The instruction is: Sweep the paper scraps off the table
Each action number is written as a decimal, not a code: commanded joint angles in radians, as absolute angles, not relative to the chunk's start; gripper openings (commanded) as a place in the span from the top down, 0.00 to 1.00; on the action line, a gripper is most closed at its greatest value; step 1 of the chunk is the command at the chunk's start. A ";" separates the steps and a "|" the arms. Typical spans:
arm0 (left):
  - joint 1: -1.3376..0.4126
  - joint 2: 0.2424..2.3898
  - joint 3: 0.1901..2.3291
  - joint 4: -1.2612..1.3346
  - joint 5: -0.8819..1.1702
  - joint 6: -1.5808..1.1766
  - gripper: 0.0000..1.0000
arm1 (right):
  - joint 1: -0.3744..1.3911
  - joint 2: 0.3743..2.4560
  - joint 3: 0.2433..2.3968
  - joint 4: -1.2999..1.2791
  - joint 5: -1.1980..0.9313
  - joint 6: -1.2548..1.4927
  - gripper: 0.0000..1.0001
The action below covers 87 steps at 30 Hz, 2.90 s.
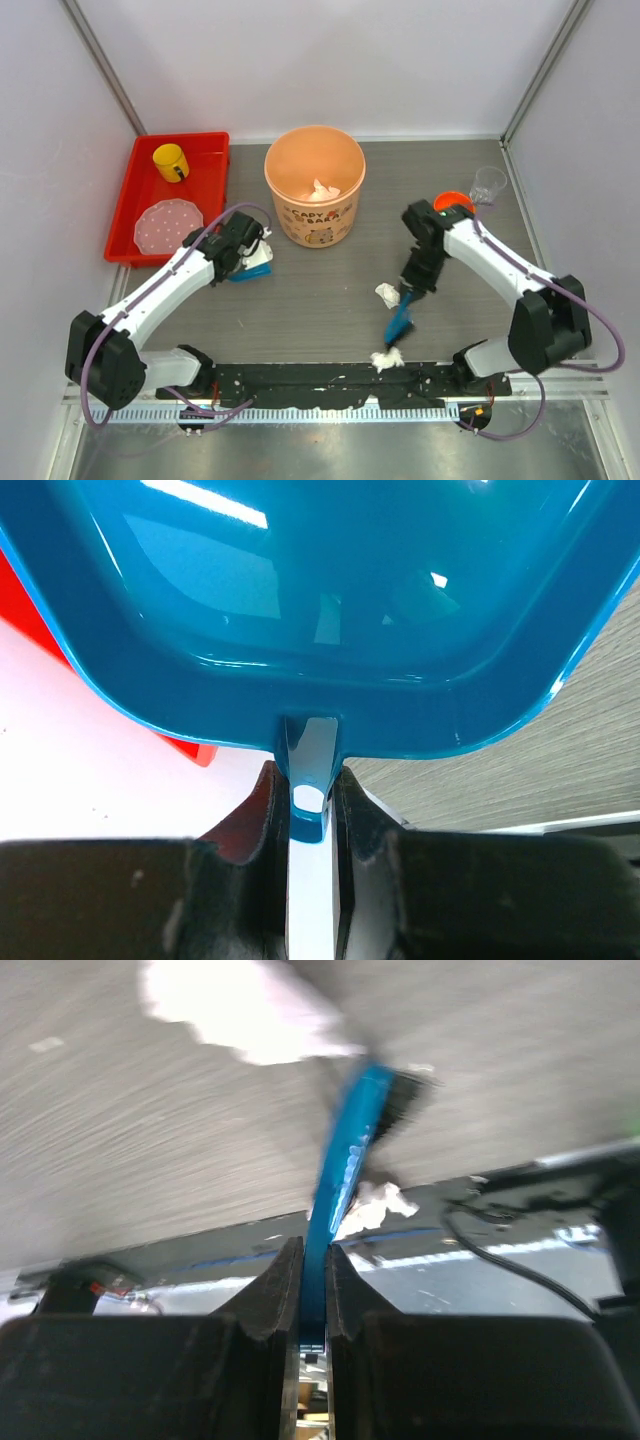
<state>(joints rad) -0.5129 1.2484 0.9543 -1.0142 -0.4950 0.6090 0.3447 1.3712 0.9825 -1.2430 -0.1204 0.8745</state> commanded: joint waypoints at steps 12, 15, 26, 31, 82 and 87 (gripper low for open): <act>-0.509 1.269 0.962 -1.078 -0.376 0.575 1.00 | 0.480 1.542 1.486 -1.192 -0.169 0.583 0.99; -0.509 1.264 0.940 -1.083 -0.263 0.581 1.00 | 0.540 1.526 1.557 -1.236 -0.213 0.276 0.99; -0.509 1.273 0.917 -1.060 -0.209 0.555 1.00 | 0.870 1.328 1.458 -1.455 -0.626 -0.742 0.99; -0.511 1.255 0.867 -1.034 -0.242 0.560 1.00 | 1.003 1.385 1.246 -1.497 -0.569 -0.813 0.99; -0.787 1.574 0.956 -0.986 -0.013 0.505 1.00 | 0.459 1.440 1.242 -0.664 0.175 0.065 0.99; -0.790 1.623 0.982 -0.965 0.067 0.499 1.00 | 0.472 1.546 1.209 -0.716 0.086 0.096 0.99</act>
